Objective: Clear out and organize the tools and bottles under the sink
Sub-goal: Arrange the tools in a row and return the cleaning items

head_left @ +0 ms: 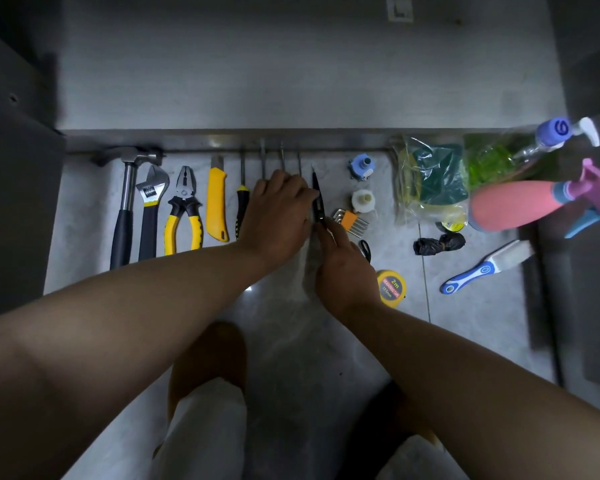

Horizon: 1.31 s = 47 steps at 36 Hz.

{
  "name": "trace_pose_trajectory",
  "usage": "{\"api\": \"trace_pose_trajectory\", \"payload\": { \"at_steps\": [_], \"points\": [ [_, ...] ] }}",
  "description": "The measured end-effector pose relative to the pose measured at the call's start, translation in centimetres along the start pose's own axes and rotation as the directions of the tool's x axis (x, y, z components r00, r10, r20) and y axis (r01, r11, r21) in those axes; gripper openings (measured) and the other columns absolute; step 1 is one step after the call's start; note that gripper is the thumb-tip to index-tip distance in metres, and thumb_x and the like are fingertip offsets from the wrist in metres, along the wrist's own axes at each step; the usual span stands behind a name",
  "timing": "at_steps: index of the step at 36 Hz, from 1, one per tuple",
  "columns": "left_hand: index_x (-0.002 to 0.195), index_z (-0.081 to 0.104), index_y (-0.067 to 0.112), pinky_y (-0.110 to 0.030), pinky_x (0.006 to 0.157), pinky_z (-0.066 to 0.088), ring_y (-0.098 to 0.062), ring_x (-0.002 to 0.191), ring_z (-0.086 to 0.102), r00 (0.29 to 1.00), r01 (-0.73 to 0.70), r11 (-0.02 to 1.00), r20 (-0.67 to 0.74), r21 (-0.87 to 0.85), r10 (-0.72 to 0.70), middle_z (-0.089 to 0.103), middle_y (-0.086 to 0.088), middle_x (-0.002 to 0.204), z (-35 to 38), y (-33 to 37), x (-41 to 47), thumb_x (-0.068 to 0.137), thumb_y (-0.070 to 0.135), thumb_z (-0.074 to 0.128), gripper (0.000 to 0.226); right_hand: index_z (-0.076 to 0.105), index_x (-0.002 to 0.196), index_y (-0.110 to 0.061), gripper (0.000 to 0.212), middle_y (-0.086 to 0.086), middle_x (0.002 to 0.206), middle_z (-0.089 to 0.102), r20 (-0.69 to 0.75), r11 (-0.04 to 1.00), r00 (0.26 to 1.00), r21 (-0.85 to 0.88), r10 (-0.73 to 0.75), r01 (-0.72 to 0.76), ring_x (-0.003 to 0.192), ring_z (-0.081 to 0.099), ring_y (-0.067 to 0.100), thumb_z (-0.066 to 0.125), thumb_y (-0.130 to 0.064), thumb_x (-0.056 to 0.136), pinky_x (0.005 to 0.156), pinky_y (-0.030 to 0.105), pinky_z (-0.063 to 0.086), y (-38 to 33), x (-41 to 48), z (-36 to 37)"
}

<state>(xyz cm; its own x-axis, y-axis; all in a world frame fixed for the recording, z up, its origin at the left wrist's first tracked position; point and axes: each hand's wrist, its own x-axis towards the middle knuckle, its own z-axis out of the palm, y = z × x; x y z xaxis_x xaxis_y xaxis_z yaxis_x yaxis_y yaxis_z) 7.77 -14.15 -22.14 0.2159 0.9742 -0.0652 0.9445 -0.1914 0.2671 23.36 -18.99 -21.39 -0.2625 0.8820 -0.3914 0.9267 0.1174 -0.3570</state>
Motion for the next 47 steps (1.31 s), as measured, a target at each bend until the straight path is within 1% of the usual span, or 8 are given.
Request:
{"api": "trace_pose_trajectory", "payload": {
  "at_steps": [5, 9, 17, 22, 29, 34, 42, 47],
  "points": [
    [0.125, 0.069, 0.017, -0.042, 0.091, 0.039, -0.031, 0.120, 0.052, 0.997, -0.068, 0.996, -0.049, -0.049, 0.066, 0.064, -0.002, 0.123, 0.0, 0.9, -0.2, 0.084, 0.019, 0.065, 0.042, 0.036, 0.150, -0.020, 0.065, 0.002, 0.158, 0.025, -0.079, 0.999, 0.996, 0.003, 0.032, -0.031, 0.119, 0.052, 0.035, 0.049, -0.008, 0.087, 0.084, 0.050, 0.055, 0.8, -0.1, -1.7],
    [0.126, 0.070, 0.021, -0.039, 0.098, 0.032, -0.028, 0.128, 0.048, 0.993, -0.119, 0.992, -0.019, -0.053, 0.118, 0.063, 0.001, 0.128, 0.1, 1.5, 0.2, 0.086, 0.019, 0.061, 0.040, 0.027, 0.155, -0.022, 0.069, -0.002, 0.159, 0.021, 0.021, 0.993, 0.998, -0.111, 0.053, -0.051, 0.117, 0.049, 0.030, 0.048, -0.011, 0.090, 0.081, 0.048, 0.054, 1.7, -0.1, -2.8],
    [0.124, 0.068, 0.021, -0.038, 0.098, 0.035, -0.027, 0.131, 0.046, 0.976, -0.204, 0.978, 0.068, -0.028, 0.206, 0.063, 0.003, 0.127, 0.9, 3.4, 1.1, 0.079, 0.018, 0.062, 0.045, 0.051, 0.132, -0.015, 0.045, -0.002, 0.138, 0.040, 0.072, 0.959, 0.995, -0.281, 0.066, -0.043, 0.110, 0.047, 0.026, 0.054, -0.011, 0.088, 0.068, 0.041, 0.056, 3.7, -1.7, -3.0],
    [0.123, 0.064, 0.020, -0.037, 0.095, 0.035, -0.027, 0.122, 0.050, 0.989, -0.148, 0.985, -0.008, -0.085, 0.148, 0.063, -0.002, 0.122, 1.0, 4.0, 2.3, 0.083, 0.021, 0.066, 0.039, 0.051, 0.132, -0.016, 0.046, 0.000, 0.142, 0.039, 0.000, 0.972, 1.000, -0.236, 0.020, -0.019, 0.109, 0.047, 0.027, 0.054, -0.011, 0.087, 0.064, 0.041, 0.054, 4.5, -2.0, -3.2],
    [0.147, 0.050, 0.037, -0.044, 0.111, 0.027, -0.030, 0.144, 0.030, 0.953, -0.249, 0.966, 0.156, -0.074, 0.258, 0.040, -0.005, 0.154, 1.0, 3.9, 3.9, 0.091, 0.019, 0.058, 0.059, 0.038, 0.146, -0.020, 0.057, -0.008, 0.160, 0.019, 0.069, 0.972, 0.998, -0.236, 0.010, 0.007, 0.115, 0.043, 0.025, 0.052, -0.014, 0.091, 0.071, 0.041, 0.054, 4.4, -1.9, -2.9],
    [0.150, 0.045, 0.036, -0.043, 0.107, 0.029, -0.028, 0.139, 0.034, 0.944, -0.272, 0.962, 0.191, -0.009, 0.268, 0.040, -0.001, 0.154, 1.4, 4.3, 4.2, 0.086, 0.021, 0.063, 0.068, 0.038, 0.145, -0.015, 0.057, -0.010, 0.156, 0.015, 0.080, 0.961, 0.995, -0.274, 0.051, -0.027, 0.110, 0.046, 0.025, 0.053, -0.011, 0.091, 0.070, 0.041, 0.055, 5.2, -2.9, -3.2],
    [0.143, 0.054, 0.030, -0.044, 0.105, 0.032, -0.029, 0.134, 0.040, 0.954, -0.273, 0.957, 0.156, 0.095, 0.257, 0.049, -0.002, 0.145, 0.5, 4.8, 4.0, 0.084, 0.030, 0.064, 0.060, 0.047, 0.141, -0.012, 0.050, -0.004, 0.151, 0.035, 0.080, 0.948, 0.993, -0.313, 0.083, -0.055, 0.117, 0.043, 0.025, 0.053, -0.014, 0.091, 0.076, 0.038, 0.056, 5.8, -2.7, -3.9],
    [0.138, 0.060, 0.025, -0.044, 0.105, 0.032, -0.029, 0.133, 0.042, 0.972, -0.207, 0.971, 0.133, 0.116, 0.192, 0.054, -0.001, 0.140, 0.1, 4.4, 3.7, 0.084, 0.025, 0.062, 0.054, 0.059, 0.125, -0.009, 0.035, 0.009, 0.127, 0.049, -0.083, 0.988, 0.995, -0.140, 0.047, -0.058, 0.114, 0.047, 0.030, 0.051, -0.015, 0.091, 0.076, 0.042, 0.053, 5.1, -1.6, -4.7]
  ]
}}
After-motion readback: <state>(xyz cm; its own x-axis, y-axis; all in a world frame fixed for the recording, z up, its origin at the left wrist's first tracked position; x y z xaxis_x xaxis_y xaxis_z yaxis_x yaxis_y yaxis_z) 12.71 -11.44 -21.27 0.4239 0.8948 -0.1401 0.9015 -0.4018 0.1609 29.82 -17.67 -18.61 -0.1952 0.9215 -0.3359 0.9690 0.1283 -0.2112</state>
